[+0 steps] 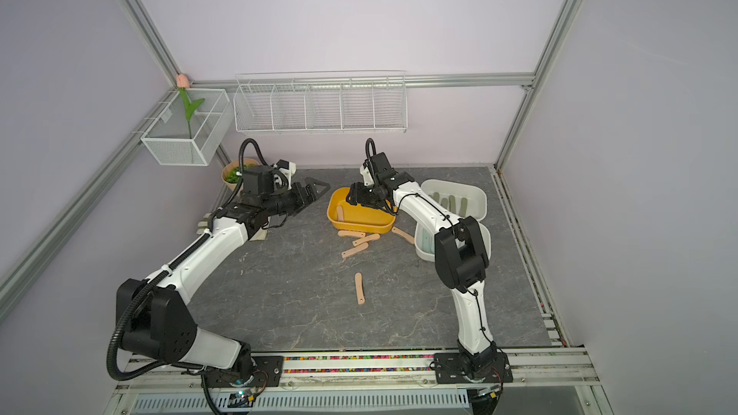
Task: Place the fruit knives into the storage box by color
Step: Place the fruit knife in the storage box, then pick up the fruit knife from the center of the board.
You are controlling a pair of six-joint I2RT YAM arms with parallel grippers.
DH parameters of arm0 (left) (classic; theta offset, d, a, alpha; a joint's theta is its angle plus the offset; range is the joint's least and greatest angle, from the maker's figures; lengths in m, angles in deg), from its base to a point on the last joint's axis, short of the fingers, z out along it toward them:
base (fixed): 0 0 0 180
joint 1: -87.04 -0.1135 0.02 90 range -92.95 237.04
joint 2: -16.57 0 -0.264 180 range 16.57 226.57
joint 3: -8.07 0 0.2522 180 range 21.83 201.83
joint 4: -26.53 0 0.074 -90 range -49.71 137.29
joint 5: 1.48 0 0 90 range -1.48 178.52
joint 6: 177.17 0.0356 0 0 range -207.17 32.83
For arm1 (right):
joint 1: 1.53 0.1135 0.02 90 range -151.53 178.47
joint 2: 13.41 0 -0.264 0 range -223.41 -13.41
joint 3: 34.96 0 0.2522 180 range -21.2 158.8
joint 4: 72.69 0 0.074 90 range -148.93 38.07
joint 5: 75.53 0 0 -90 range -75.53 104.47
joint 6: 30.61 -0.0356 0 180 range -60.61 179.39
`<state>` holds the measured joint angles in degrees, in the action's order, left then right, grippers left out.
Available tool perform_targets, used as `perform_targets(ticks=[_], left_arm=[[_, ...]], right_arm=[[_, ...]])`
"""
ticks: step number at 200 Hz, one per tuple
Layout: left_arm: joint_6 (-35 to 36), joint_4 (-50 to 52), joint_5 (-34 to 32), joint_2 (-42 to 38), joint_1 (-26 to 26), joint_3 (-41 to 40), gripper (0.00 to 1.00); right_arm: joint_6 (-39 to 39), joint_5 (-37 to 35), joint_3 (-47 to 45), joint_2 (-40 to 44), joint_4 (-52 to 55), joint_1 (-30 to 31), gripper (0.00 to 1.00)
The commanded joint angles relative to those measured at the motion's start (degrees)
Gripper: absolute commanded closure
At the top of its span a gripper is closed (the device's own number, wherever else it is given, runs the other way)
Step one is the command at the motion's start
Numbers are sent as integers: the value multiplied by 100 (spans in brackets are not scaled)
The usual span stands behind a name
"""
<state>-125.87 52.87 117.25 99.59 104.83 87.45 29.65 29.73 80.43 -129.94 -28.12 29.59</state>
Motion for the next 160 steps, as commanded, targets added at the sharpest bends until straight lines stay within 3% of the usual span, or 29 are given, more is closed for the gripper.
perform_targets(ticks=[1, 34, 80, 130, 160], left_arm=[[126, 217, -243, -304, -83, -446, 1], [33, 153, -386, -633, -108, -975, 1], [-41, 73, -368, -737, -108, -1252, 1], [-112, -26, -309, -856, -108, -1366, 1], [-181, -133, -265, -888, -108, -1506, 1]], right_arm=[[299, -347, -916, 600, 15, 111, 33], [407, -939, -1955, 1176, 284, 510, 28], [214, -1704, -2659, 1378, 709, 1330, 28], [-195, -2271, -2900, 1307, 892, 2104, 28], [-395, -2368, -2855, 1105, 902, 2256, 29]])
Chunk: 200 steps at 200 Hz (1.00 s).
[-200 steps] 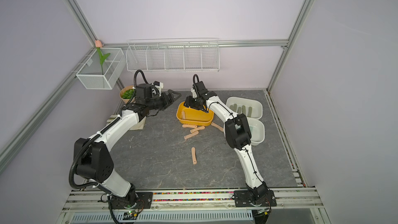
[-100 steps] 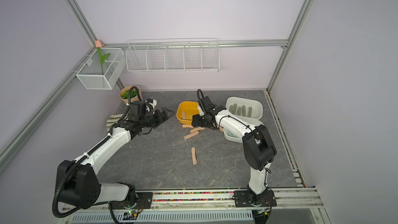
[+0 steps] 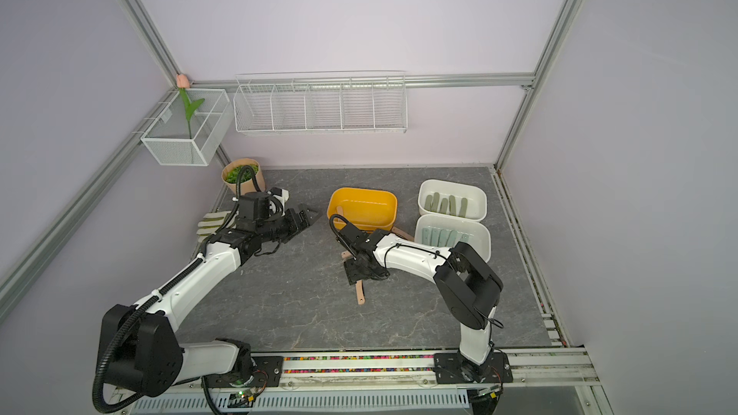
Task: Place the fruit knives into the storage box by color
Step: Pick up the fruit knife from the center of the board.
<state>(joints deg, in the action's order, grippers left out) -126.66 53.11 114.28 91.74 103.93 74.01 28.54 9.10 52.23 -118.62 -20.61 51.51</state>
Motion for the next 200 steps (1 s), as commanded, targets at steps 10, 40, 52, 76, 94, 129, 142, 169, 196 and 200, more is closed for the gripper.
perform_targets(ticks=[10, 40, 52, 76, 94, 129, 142, 169, 196, 200], left_arm=[[-129, -195, 60, -109, -19, -203, 1], [-147, -232, 70, -161, -19, -259, 1], [-160, -247, 70, -167, -19, -268, 1], [-173, -288, 74, -179, -19, -283, 1], [-191, -331, 77, -172, -19, -296, 1], [-217, -399, 87, -144, -19, -305, 1], [-228, -426, 104, -128, -19, -312, 1], [-235, -447, 113, -117, -19, -314, 1], [-244, -452, 114, -130, -19, -320, 1], [-244, -455, 106, -124, -19, -323, 1]], right_arm=[[-312, -333, -23, -81, 134, 100, 31], [-324, -325, 115, -260, 157, 163, 35], [-325, -329, 154, -327, 166, 195, 37], [-319, -315, 219, -421, 193, 263, 39], [-337, -316, 234, -463, 210, 319, 40], [-368, -294, 237, -570, 219, 373, 43], [-391, -307, 250, -617, 231, 371, 45], [-418, -287, 241, -695, 210, 373, 48], [-417, -281, 258, -753, 186, 370, 51], [-420, -281, 260, -764, 177, 366, 51]])
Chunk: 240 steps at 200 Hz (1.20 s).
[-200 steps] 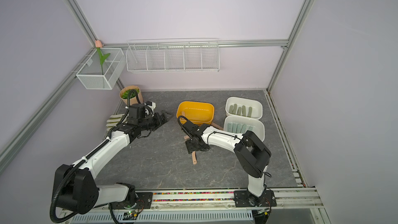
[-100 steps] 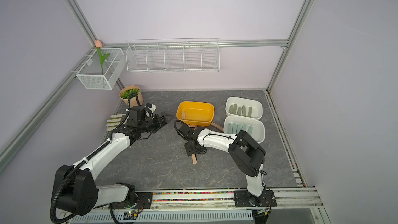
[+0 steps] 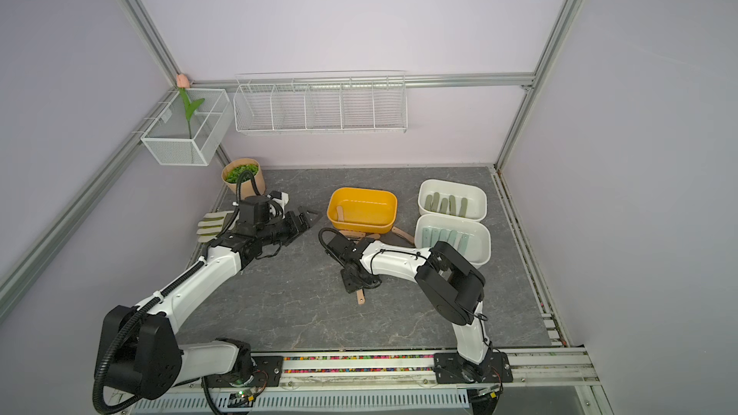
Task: Place the fruit knives into the storage box by color
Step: Pick up the fruit knife from the center of the board.
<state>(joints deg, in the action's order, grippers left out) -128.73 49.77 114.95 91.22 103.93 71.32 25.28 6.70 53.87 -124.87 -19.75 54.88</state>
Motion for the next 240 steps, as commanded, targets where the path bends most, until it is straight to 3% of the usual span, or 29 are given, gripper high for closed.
perform_targets(ticks=[1, 94, 240], left_arm=[[-41, -121, 38, -77, -19, -54, 1], [-56, -126, 37, -136, -19, -90, 1], [-321, -423, 146, 107, -19, 105, 1]], right_arm=[[-91, -40, 91, -139, 91, 34, 51], [-95, 161, 58, -162, -108, -138, 67], [-161, 513, -134, 1003, -558, -726, 72]])
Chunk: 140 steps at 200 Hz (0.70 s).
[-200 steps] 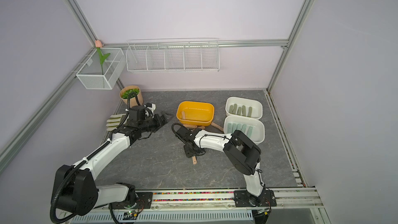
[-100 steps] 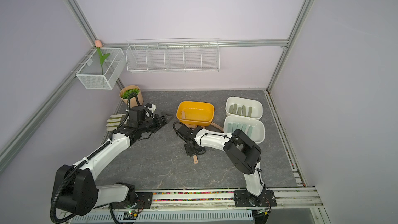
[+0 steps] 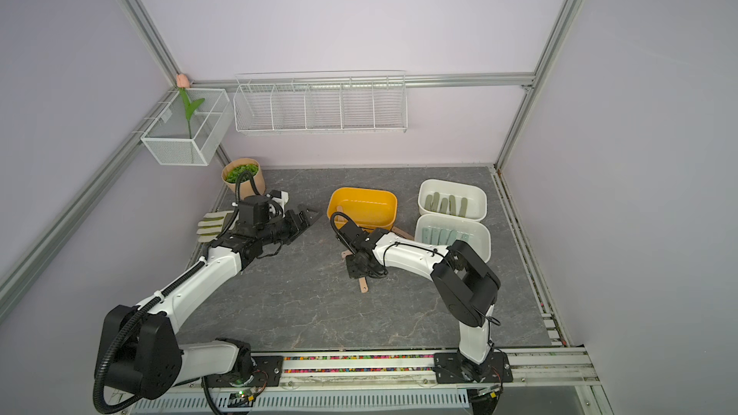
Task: Place the fruit knives into the storage box by color
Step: Pick up the fruit knife from the center of the board, then place the fruit knife in the storage box.
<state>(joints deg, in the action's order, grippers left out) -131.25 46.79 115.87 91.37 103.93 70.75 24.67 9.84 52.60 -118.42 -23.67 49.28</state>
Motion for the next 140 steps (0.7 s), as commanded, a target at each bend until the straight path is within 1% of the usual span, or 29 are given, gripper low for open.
perform_targets(ticks=[1, 36, 64, 100, 140], left_arm=[[-72, -120, 53, 98, -19, 170, 1], [12, -35, 0, 241, -23, 429, 1], [77, -12, -39, 404, -51, 638, 1], [219, 72, -74, 757, -190, 985, 1], [382, 175, -35, 1238, -264, 1355, 1]], right_arm=[[-98, 207, -2, 367, -172, -180, 72], [-48, 488, 502, 505, -219, -532, 72], [-84, 889, 1041, 375, -368, -900, 72], [-186, 1217, 1898, -99, -410, -1336, 72], [-416, 1533, 2768, -867, -472, -1707, 72]])
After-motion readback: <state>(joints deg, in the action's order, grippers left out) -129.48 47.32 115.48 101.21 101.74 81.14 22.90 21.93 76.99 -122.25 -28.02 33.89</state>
